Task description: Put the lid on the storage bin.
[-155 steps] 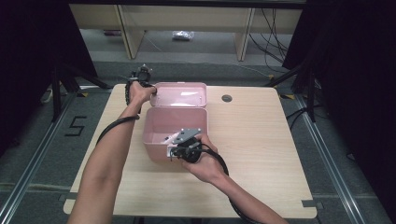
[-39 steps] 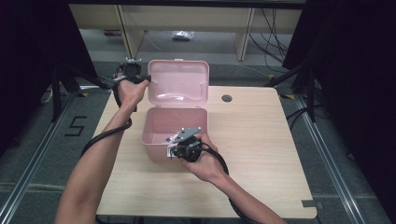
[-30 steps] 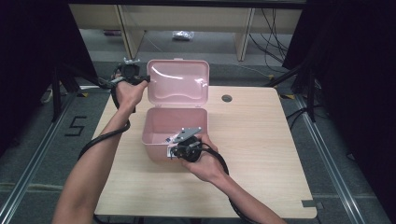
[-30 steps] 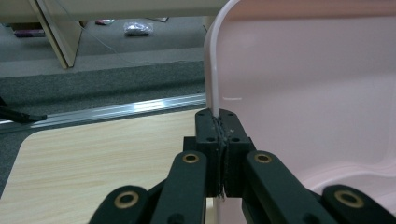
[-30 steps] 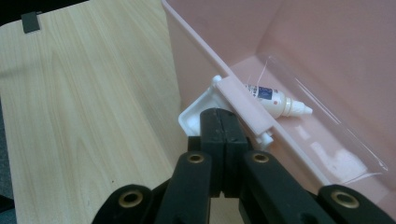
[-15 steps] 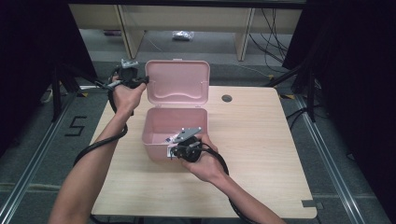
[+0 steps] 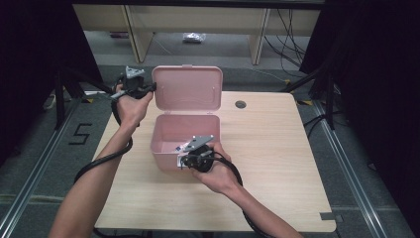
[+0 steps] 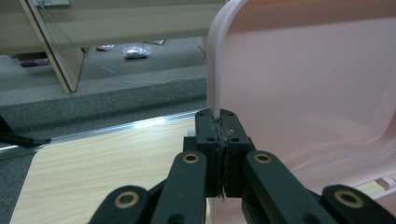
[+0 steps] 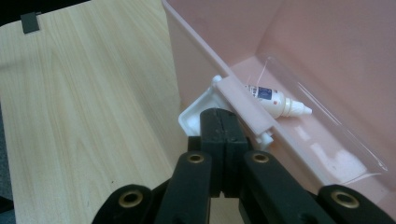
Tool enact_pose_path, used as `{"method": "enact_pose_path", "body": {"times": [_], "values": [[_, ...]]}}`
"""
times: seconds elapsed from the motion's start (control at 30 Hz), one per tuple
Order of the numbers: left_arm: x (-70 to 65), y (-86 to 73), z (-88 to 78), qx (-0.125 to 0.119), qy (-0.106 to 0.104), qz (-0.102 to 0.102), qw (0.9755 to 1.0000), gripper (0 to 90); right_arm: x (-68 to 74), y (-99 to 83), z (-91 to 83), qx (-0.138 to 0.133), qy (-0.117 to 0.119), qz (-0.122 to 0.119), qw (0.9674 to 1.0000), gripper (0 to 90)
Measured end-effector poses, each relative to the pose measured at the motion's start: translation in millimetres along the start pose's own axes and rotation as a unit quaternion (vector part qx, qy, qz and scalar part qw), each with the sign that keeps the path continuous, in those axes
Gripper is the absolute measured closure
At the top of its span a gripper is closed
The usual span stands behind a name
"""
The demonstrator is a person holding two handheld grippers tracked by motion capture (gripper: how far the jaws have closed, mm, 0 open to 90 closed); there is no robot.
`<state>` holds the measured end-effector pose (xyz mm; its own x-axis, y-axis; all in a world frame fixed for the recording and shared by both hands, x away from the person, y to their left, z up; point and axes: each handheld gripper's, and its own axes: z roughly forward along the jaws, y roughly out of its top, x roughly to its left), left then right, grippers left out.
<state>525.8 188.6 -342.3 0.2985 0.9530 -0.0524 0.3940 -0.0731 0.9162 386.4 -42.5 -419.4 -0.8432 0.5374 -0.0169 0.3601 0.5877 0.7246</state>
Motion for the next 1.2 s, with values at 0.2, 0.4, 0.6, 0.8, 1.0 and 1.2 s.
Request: {"method": "enact_pose_path", "body": {"times": [0.2,0.4,0.6,0.8,1.0,1.2], "values": [[-1.6,-4.0,-6.2,-0.008,0.001,0.009,0.9999,88.2,-0.1,-0.1,0.0,0.000,0.001,0.000,1.0000,90.0],[-3.2,-8.9,-12.3,-0.020,0.000,0.015,0.9997,88.2,1.2,-0.1,-0.3,0.001,0.002,0.008,1.0000,90.0],[-5.2,-15.4,-18.2,-0.034,0.001,0.024,0.9991,88.2,-0.3,-0.1,0.1,-0.001,0.000,0.001,1.0000,90.0],[-6.9,-21.8,-23.2,-0.049,0.001,0.031,0.9983,88.1,0.0,0.4,0.1,0.001,0.000,-0.001,1.0000,90.0],[-7.9,-27.0,-27.9,-0.058,0.000,0.038,0.9976,87.9,-0.1,0.2,0.0,0.000,0.001,-0.002,1.0000,90.0],[-9.3,-32.5,-32.7,-0.066,0.000,0.045,0.9968,87.7,0.0,0.1,-0.1,0.000,0.002,-0.003,1.0000,90.0]]}}
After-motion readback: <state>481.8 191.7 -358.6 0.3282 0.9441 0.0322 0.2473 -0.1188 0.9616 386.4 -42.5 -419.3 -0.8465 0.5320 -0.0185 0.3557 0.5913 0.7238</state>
